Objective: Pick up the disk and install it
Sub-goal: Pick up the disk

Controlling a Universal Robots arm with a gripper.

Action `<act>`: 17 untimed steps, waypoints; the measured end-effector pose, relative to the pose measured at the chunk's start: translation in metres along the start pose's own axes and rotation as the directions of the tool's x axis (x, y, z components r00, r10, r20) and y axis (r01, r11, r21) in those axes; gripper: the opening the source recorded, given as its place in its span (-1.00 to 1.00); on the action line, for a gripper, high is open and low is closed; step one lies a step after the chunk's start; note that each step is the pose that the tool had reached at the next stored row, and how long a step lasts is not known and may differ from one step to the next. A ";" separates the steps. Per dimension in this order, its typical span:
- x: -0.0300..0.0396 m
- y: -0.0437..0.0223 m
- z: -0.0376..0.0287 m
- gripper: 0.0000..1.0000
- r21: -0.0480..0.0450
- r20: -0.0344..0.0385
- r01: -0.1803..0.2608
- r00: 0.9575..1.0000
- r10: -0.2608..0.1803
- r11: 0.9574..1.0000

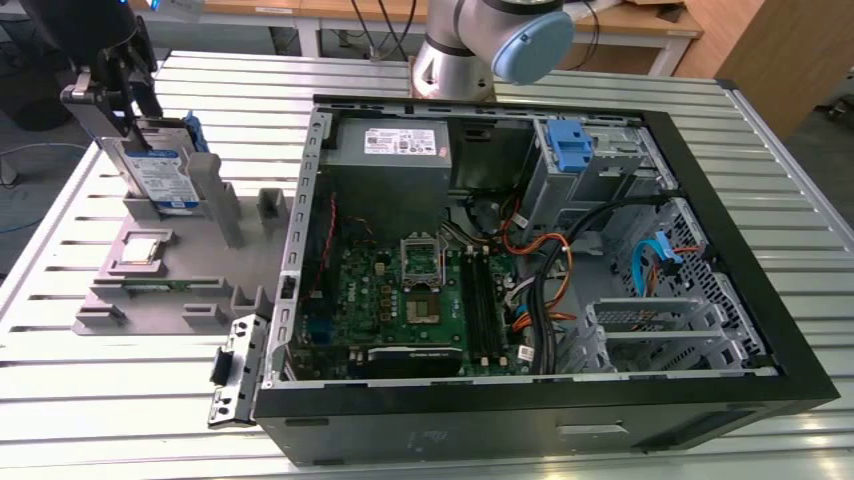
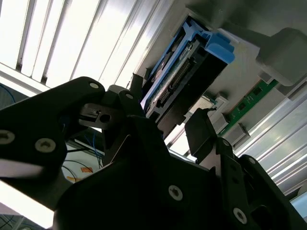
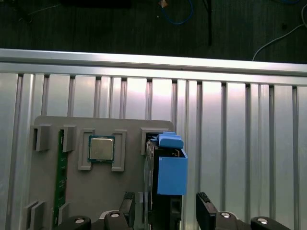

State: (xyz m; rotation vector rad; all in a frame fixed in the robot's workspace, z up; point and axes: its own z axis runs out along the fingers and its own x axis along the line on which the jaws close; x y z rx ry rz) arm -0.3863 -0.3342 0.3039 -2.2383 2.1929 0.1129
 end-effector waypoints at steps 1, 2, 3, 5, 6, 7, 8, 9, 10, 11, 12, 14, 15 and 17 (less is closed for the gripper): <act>0.0000 0.0000 0.0000 0.26 0.000 0.000 0.000 1.000 0.000 1.000; 0.0000 0.0000 0.0000 0.26 0.000 0.000 0.000 1.000 0.000 1.000; 0.0000 0.0000 0.0000 0.13 0.000 0.000 0.000 1.000 0.000 1.000; 0.0000 0.0000 0.0000 0.13 0.000 0.000 0.000 1.000 0.000 1.000; 0.0000 0.0000 0.0000 0.13 0.000 0.000 0.000 1.000 0.000 1.000; 0.0000 0.0000 0.0000 0.13 0.000 0.000 0.000 1.000 0.000 1.000; 0.0000 0.0000 0.0000 0.13 0.000 0.000 0.000 1.000 0.000 1.000; 0.0000 0.0000 0.0000 0.13 0.000 0.000 0.001 1.000 -0.001 1.000; 0.0000 0.0000 0.0000 0.13 0.000 0.000 0.001 1.000 -0.001 1.000; 0.0000 0.0000 0.0000 0.13 0.000 0.000 0.001 1.000 -0.001 1.000; 0.0000 0.0000 0.0000 0.13 0.000 0.000 0.001 1.000 -0.001 1.000; 0.0007 0.0000 0.0000 0.13 0.000 0.000 0.001 1.000 -0.001 1.000; 0.0011 0.0000 0.0000 0.13 0.000 0.000 0.001 1.000 -0.001 1.000; 0.0014 0.0000 0.0000 0.13 0.000 0.000 0.001 1.000 -0.001 1.000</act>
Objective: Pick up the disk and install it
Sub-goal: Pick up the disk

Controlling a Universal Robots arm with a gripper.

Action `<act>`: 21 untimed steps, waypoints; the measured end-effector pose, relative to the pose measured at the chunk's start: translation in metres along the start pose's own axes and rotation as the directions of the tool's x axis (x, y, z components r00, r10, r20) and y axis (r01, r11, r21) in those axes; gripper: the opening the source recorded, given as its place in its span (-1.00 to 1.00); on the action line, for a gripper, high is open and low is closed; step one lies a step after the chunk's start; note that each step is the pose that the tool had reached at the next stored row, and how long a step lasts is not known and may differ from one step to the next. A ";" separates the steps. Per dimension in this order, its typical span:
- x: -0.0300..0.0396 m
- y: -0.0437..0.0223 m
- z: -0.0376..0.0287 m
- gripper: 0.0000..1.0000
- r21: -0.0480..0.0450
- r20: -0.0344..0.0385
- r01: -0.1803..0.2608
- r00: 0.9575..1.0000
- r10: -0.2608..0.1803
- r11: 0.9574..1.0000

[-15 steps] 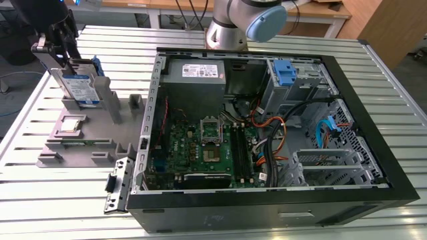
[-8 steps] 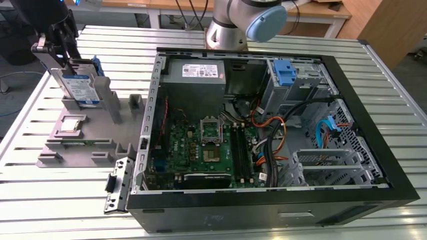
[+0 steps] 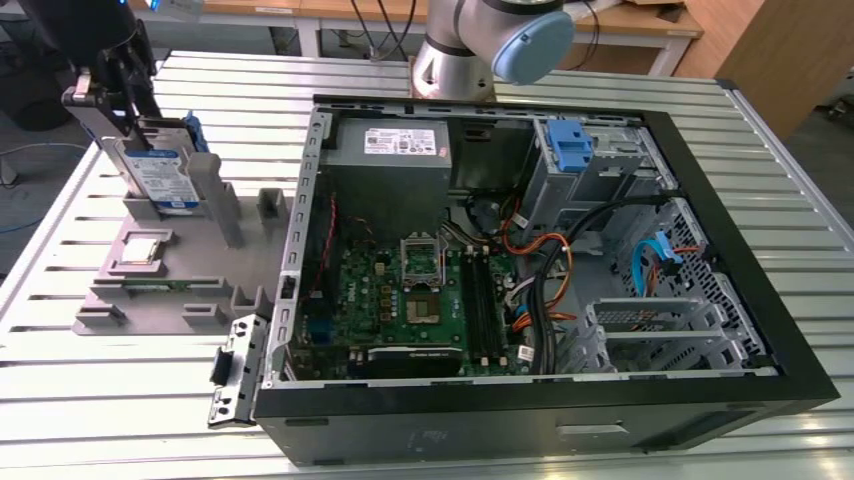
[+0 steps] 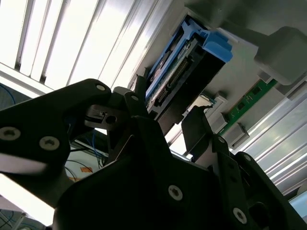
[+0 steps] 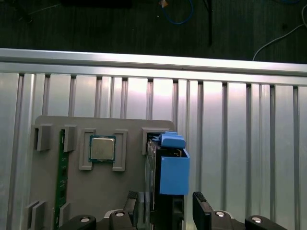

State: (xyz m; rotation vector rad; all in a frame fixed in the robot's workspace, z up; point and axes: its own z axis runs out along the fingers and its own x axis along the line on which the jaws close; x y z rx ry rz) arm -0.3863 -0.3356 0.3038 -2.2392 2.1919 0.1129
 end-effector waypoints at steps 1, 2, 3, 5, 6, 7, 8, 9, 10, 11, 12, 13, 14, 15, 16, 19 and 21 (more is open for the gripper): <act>0.0000 0.0000 0.0000 0.13 0.000 0.000 0.000 1.000 0.000 1.000; 0.0000 0.0000 0.0000 0.13 0.000 0.000 0.000 1.000 0.000 1.000; 0.0001 0.0000 -0.0001 0.13 0.000 0.000 0.000 1.000 0.000 1.000; 0.0002 0.0000 0.0002 0.13 0.000 0.000 0.000 1.000 0.000 1.000; 0.0002 0.0000 0.0005 0.13 0.000 0.000 0.000 1.000 0.000 1.000; 0.0002 0.0000 0.0005 0.13 0.000 0.000 0.000 1.000 0.000 1.000; 0.0002 0.0000 0.0005 0.13 0.000 0.000 0.000 1.000 0.000 1.000; 0.0002 0.0000 0.0005 0.13 0.000 0.000 0.000 1.000 0.000 1.000; 0.0002 -0.0001 0.0006 0.13 0.000 0.000 0.000 1.000 0.000 1.000; 0.0002 -0.0001 0.0006 0.13 0.000 0.000 0.000 1.000 0.000 1.000; 0.0002 -0.0001 0.0006 0.13 0.000 0.000 0.000 1.000 0.000 1.000; 0.0002 -0.0001 0.0006 0.13 0.000 0.000 0.000 1.000 0.000 1.000; 0.0002 -0.0001 0.0006 0.13 0.000 0.000 0.000 1.000 0.000 1.000; 0.0002 -0.0001 0.0007 0.10 0.000 0.000 0.000 1.000 0.000 1.000; 0.0002 -0.0001 0.0007 0.10 0.000 0.000 0.000 1.000 0.000 1.000; 0.0002 -0.0001 0.0007 -0.04 0.000 0.000 0.000 1.000 0.000 1.000; 0.0002 -0.0001 0.0007 -0.04 0.000 0.000 0.000 1.000 0.000 1.000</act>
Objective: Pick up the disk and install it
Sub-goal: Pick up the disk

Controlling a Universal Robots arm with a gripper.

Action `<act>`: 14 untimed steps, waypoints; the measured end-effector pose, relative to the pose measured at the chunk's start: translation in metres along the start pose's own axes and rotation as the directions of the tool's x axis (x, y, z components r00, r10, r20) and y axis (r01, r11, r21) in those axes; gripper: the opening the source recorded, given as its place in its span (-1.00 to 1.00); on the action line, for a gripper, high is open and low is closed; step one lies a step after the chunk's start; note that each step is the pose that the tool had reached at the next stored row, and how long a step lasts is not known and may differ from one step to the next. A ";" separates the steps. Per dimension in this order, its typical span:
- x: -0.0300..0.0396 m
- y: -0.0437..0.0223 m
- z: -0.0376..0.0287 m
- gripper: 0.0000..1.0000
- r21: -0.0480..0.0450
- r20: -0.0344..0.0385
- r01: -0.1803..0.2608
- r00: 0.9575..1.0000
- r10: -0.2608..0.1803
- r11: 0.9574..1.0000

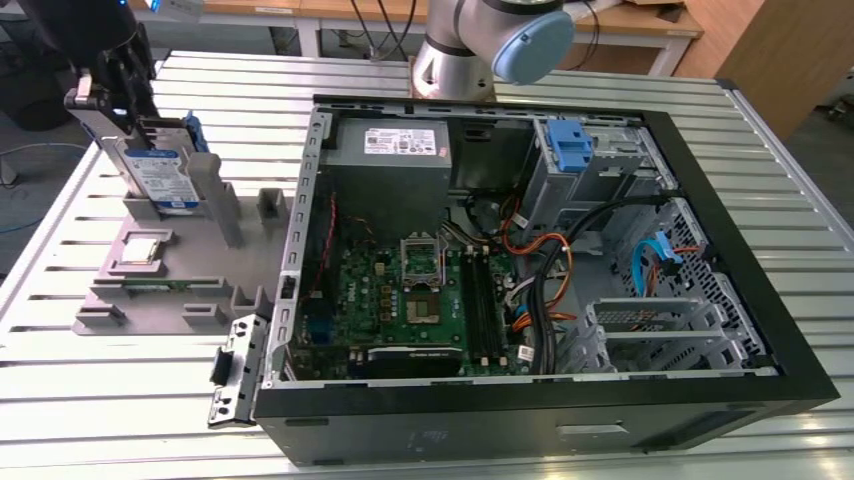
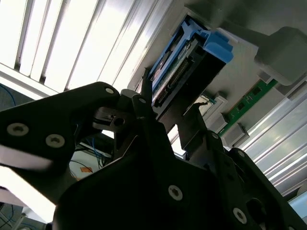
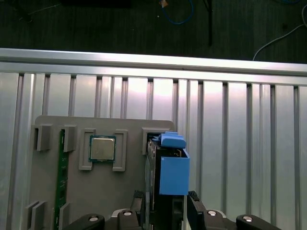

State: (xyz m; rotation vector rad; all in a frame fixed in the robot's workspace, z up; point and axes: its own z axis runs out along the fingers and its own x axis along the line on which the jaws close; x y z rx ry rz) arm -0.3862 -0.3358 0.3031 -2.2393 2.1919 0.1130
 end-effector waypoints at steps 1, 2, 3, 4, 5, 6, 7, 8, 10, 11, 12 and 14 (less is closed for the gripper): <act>0.0000 0.0000 0.0000 -0.04 0.000 0.000 0.000 1.000 0.000 1.000; 0.0000 0.0000 0.0000 -0.07 0.000 0.000 0.000 1.000 0.000 1.000; 0.0000 0.0000 0.0000 -0.07 0.000 0.000 0.000 1.000 0.000 1.000; 0.0000 0.0000 0.0001 -0.20 0.000 0.000 0.000 1.000 0.000 1.000; 0.0000 0.0000 0.0001 -0.20 0.000 0.000 0.000 1.000 0.000 1.000; 0.0000 0.0000 0.0001 -0.20 0.000 0.000 0.000 1.000 0.000 1.000; 0.0000 0.0000 0.0001 -0.20 0.000 0.000 0.000 1.000 0.000 1.000; 0.0000 0.0000 0.0001 -0.20 0.000 0.000 0.000 1.000 0.000 1.000; 0.0000 0.0000 0.0002 -0.20 0.000 0.000 0.000 1.000 0.000 1.000; 0.0000 0.0000 0.0002 -0.20 0.000 0.000 0.000 1.000 0.000 1.000; 0.0000 0.0000 0.0002 -0.20 0.000 0.000 0.000 1.000 0.000 1.000; 0.0000 0.0000 0.0003 -0.20 0.000 0.000 0.000 1.000 0.000 1.000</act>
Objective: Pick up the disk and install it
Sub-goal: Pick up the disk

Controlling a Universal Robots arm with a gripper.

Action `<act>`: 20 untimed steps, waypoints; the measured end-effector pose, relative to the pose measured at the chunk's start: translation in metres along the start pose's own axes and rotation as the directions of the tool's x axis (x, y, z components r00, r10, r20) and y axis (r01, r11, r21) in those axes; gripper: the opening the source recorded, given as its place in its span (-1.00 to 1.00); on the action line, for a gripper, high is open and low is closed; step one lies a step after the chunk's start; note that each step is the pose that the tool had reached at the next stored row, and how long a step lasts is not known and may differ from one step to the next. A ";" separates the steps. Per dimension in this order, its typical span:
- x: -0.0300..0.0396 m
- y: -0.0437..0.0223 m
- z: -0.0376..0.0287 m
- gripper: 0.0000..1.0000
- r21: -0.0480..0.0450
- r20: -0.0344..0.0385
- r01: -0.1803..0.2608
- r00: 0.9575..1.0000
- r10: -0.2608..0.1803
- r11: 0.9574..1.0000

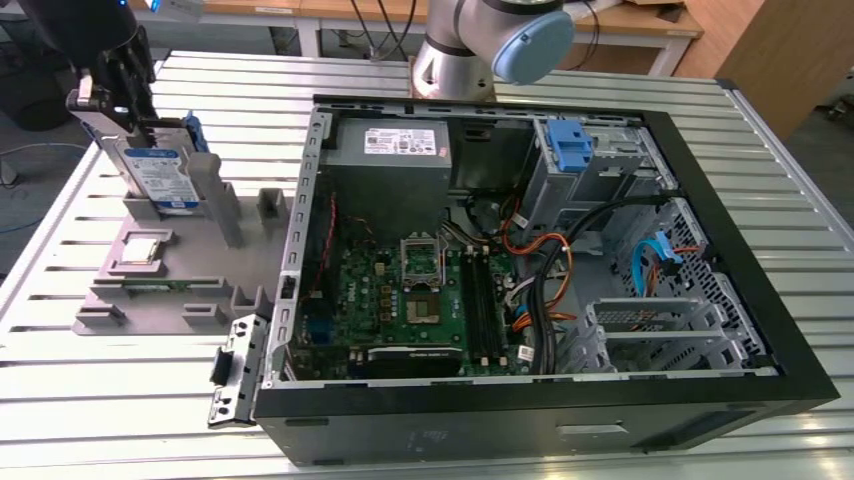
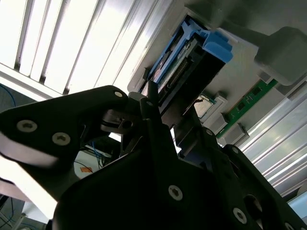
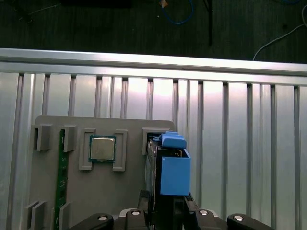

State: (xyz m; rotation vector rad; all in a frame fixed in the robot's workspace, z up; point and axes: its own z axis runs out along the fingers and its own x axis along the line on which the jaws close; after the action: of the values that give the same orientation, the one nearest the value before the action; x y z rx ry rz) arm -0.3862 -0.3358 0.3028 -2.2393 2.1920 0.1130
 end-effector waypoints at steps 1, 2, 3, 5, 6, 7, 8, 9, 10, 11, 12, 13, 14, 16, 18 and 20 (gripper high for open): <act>0.0000 0.0000 0.0000 -0.23 0.000 0.000 0.000 1.000 0.000 1.000; 0.0000 0.0000 0.0000 -0.23 0.000 0.000 0.000 1.000 0.000 1.000; 0.0000 0.0000 0.0000 -0.23 0.000 0.000 0.000 1.000 0.000 1.000; 0.0000 0.0000 0.0001 -0.30 0.000 0.000 0.000 1.000 0.000 1.000; 0.0000 0.0000 0.0001 -0.30 0.000 0.000 0.000 1.000 0.000 1.000; 0.0000 0.0000 0.0001 -0.30 0.000 0.000 0.000 1.000 0.000 1.000; 0.0000 0.0000 0.0001 -0.30 0.000 0.000 0.000 1.000 0.000 1.000; 0.0000 0.0000 0.0001 -0.30 0.000 0.000 0.000 1.000 0.000 1.000; 0.0000 0.0000 0.0001 -0.30 0.000 0.000 0.000 1.000 0.000 1.000; 0.0000 0.0000 0.0001 -0.30 0.000 0.000 0.000 1.000 0.000 1.000; 0.0000 0.0000 0.0001 -0.30 0.000 0.000 0.000 1.000 0.000 1.000; 0.0000 0.0000 0.0002 -0.30 0.000 0.000 -0.005 1.000 0.005 1.000; 0.0000 0.0000 0.0003 -0.30 0.001 0.001 -0.021 1.000 0.021 1.000; 0.0000 0.0000 0.0003 -0.30 0.003 0.002 -0.051 0.999 0.051 0.999; 0.0000 -0.0001 0.0003 -0.30 0.003 0.003 -0.055 0.998 0.055 0.998; 0.0000 0.0000 0.0003 -0.30 0.004 0.003 -0.064 0.998 0.064 0.998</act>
State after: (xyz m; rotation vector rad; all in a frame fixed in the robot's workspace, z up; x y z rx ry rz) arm -0.3862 -0.3358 0.3025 -2.1664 2.2608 0.1125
